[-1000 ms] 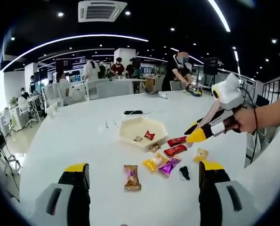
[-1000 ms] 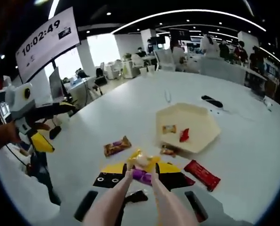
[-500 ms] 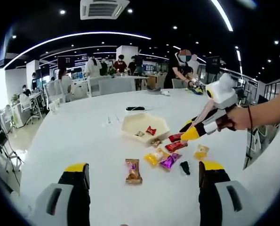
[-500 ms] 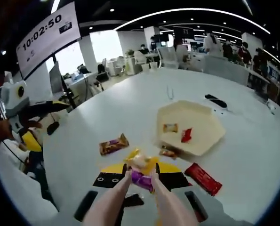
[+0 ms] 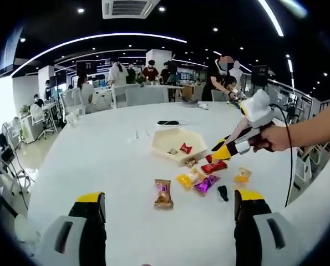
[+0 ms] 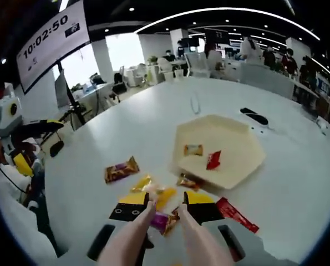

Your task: Place the target food into the container with the food tongs after gripping and lifting it, then release it inside without dropping or visibly crushing the food.

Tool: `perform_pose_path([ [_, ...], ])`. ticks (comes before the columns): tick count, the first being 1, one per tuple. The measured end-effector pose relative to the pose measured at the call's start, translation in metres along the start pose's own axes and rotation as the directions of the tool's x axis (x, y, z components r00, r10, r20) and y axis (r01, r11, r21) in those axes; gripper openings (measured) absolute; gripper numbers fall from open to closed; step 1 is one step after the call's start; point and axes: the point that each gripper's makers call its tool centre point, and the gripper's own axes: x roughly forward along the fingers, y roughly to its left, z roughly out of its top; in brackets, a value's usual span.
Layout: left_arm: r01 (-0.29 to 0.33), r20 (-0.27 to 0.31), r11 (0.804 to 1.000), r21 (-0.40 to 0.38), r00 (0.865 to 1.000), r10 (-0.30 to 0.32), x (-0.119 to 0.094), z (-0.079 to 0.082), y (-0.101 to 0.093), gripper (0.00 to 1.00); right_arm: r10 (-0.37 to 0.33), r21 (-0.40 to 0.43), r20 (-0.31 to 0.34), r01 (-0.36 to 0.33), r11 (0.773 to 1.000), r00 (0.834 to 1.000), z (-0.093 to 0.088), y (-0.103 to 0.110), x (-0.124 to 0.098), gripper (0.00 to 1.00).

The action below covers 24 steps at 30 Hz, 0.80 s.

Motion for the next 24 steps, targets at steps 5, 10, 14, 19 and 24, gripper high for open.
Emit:
perform_pose_path([
  [5, -0.019, -0.008, 1.0, 0.0, 1.0, 0.019, -0.002, 0.001, 0.0, 0.97, 0.009, -0.014, -0.008, -0.009, 1.0, 1.0, -0.001, -0.007, 0.009, 0.24],
  [10, -0.044, -0.019, 0.999, -0.011, 0.999, 0.044, -0.004, -0.001, 0.004, 0.97, 0.025, -0.047, -0.018, -0.025, 0.999, 1.0, 0.004, -0.008, 0.018, 0.24],
  [14, -0.065, -0.033, 0.998, -0.021, 0.997, 0.065, -0.005, -0.004, 0.009, 0.97, 0.044, -0.087, 0.003, -0.043, 0.995, 0.999, 0.022, -0.007, 0.025, 0.24],
  [19, -0.087, -0.047, 0.995, -0.038, 0.995, 0.085, -0.005, -0.006, 0.014, 0.97, 0.059, -0.137, 0.014, -0.056, 0.989, 0.998, 0.045, -0.018, 0.036, 0.24],
  [24, -0.109, -0.044, 0.992, -0.065, 0.993, 0.107, -0.006, -0.009, 0.018, 0.97, 0.068, -0.155, 0.021, -0.064, 0.986, 0.997, 0.05, -0.02, 0.035, 0.24],
])
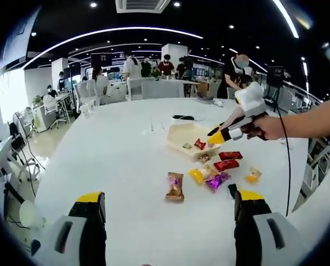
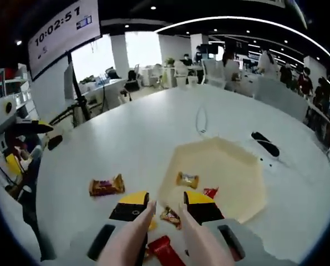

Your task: Place the target food into the container with the food tongs after gripping and lifting it, then release it inside without dropping or visibly crushing the food.

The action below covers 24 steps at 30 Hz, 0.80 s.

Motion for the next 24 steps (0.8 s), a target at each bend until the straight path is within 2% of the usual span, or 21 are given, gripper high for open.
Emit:
perform_pose_path([
  [6, -0.016, 0.002, 1.0, -0.023, 1.0, 0.016, 0.0, -0.005, 0.001, 0.97, 0.012, -0.001, -0.037, -0.012, 1.0, 0.999, -0.02, 0.006, -0.006, 0.24],
  [9, -0.021, 0.0, 0.999, -0.024, 1.0, 0.021, 0.0, -0.006, 0.0, 0.97, 0.012, 0.017, -0.042, -0.011, 1.0, 0.999, -0.032, 0.002, -0.003, 0.24],
  [14, -0.029, -0.018, 0.999, -0.023, 0.999, 0.029, -0.005, -0.012, -0.001, 0.97, 0.003, 0.026, -0.053, -0.001, 1.0, 0.999, -0.051, 0.009, 0.006, 0.24],
  [16, -0.033, -0.025, 0.999, -0.02, 0.999, 0.032, -0.006, -0.014, -0.001, 0.97, -0.017, 0.017, -0.052, 0.018, 1.0, 0.998, -0.055, 0.009, 0.007, 0.24],
  [18, -0.037, -0.037, 0.999, -0.019, 0.999, 0.036, -0.008, -0.016, 0.001, 0.97, -0.063, 0.062, -0.039, 0.065, 0.996, 0.997, -0.062, 0.004, 0.012, 0.23],
  [24, -0.048, -0.058, 0.999, -0.009, 0.997, 0.047, -0.013, -0.018, 0.005, 0.97, -0.231, 0.168, -0.011, 0.229, 0.959, 0.973, -0.063, -0.012, 0.014, 0.23],
])
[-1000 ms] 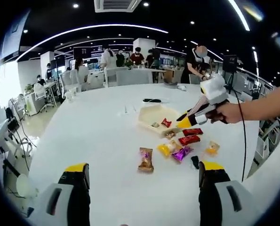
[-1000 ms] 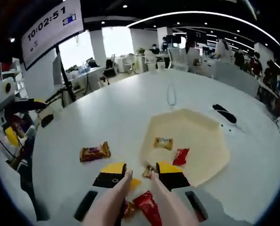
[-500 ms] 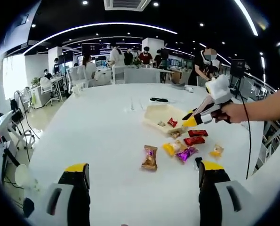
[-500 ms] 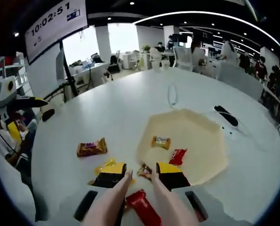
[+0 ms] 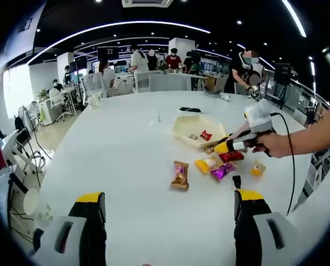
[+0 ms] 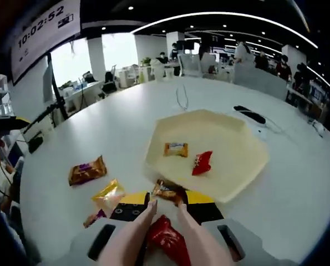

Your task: Place the target food into the container with the food tongs after gripping and lifting it, then release it inside without dropping or visibly crushing the food.

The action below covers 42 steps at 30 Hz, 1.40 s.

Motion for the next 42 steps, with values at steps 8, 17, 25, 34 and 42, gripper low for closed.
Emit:
perform_pose_path([
  [8, -0.01, -0.033, 1.0, 0.024, 0.999, 0.011, -0.009, -0.003, 0.01, 0.97, -0.108, 0.099, 0.077, 0.1, 0.99, 0.991, 0.006, 0.005, 0.004, 0.24],
  [17, 0.009, -0.028, 0.999, 0.04, 1.0, -0.008, -0.005, 0.001, 0.015, 0.97, 0.032, 0.029, 0.117, -0.035, 0.999, 0.993, 0.023, 0.046, 0.01, 0.24],
  [25, 0.025, -0.013, 0.999, 0.022, 1.0, -0.025, -0.007, -0.005, 0.02, 0.96, 0.061, -0.232, 0.064, -0.045, 0.972, 0.996, 0.026, 0.054, 0.011, 0.24],
  [34, 0.014, -0.02, 1.0, 0.0, 1.0, -0.014, -0.012, -0.016, 0.038, 0.96, 0.053, -0.375, 0.028, -0.038, 0.926, 0.998, 0.03, 0.051, 0.021, 0.24],
  [42, 0.007, -0.022, 1.0, -0.012, 1.0, -0.007, -0.011, -0.017, 0.046, 0.96, 0.057, -0.464, -0.001, -0.051, 0.885, 0.998, 0.028, 0.054, 0.026, 0.24],
])
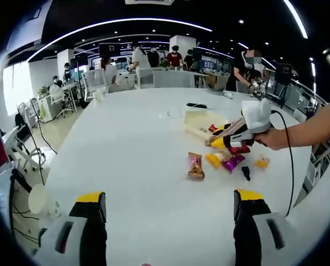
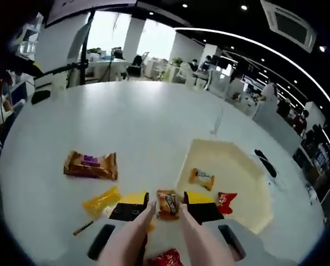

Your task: Place the target food into the container with the food tongs after gripping and lifting it, then release it inside without dropping or visibly crushing the food.

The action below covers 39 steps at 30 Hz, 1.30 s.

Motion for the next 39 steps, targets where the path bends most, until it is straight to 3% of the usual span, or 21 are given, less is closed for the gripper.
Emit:
perform_pose_path([
  [7, -0.004, -0.002, 1.0, -0.009, 1.0, 0.004, 0.002, -0.001, 0.002, 0.96, 0.025, -0.05, 0.004, -0.025, 0.998, 1.0, 0.003, 0.012, -0.009, 0.24],
  [10, -0.001, -0.003, 1.0, -0.009, 1.0, 0.001, 0.005, -0.001, 0.001, 0.96, 0.029, -0.119, -0.02, -0.031, 0.992, 0.999, -0.002, 0.015, -0.009, 0.24],
  [22, -0.003, -0.007, 1.0, -0.015, 1.0, 0.002, 0.007, -0.002, 0.003, 0.96, 0.046, -0.127, -0.02, -0.048, 0.991, 0.999, -0.005, 0.01, 0.003, 0.24],
  [24, -0.002, -0.01, 1.0, -0.017, 1.0, 0.002, 0.008, -0.002, 0.003, 0.95, 0.051, -0.113, -0.019, -0.053, 0.992, 0.998, -0.005, 0.01, 0.002, 0.24],
  [28, 0.003, -0.009, 1.0, -0.014, 1.0, -0.003, 0.011, -0.001, 0.002, 0.95, 0.107, -0.007, 0.007, -0.107, 0.994, 0.994, -0.001, 0.019, 0.0, 0.25],
  [29, 0.005, -0.005, 1.0, -0.014, 1.0, -0.005, 0.012, 0.0, 0.001, 0.95, 0.115, -0.02, 0.013, -0.115, 0.993, 0.993, 0.0, 0.021, -0.001, 0.25],
  [31, 0.007, -0.002, 1.0, -0.013, 1.0, -0.007, 0.013, 0.001, 0.001, 0.95, 0.104, -0.026, -0.003, -0.104, 0.994, 0.995, -0.001, 0.022, -0.002, 0.25],
  [32, 0.009, 0.001, 1.0, -0.014, 1.0, -0.009, 0.013, 0.002, 0.0, 0.95, 0.087, 0.057, 0.017, -0.088, 0.994, 0.996, 0.002, 0.019, -0.003, 0.25],
  [39, 0.006, -0.001, 1.0, -0.015, 1.0, -0.006, 0.011, 0.0, 0.002, 0.95, 0.04, 0.104, 0.003, -0.041, 0.994, 0.999, -0.002, 0.008, 0.004, 0.25],
])
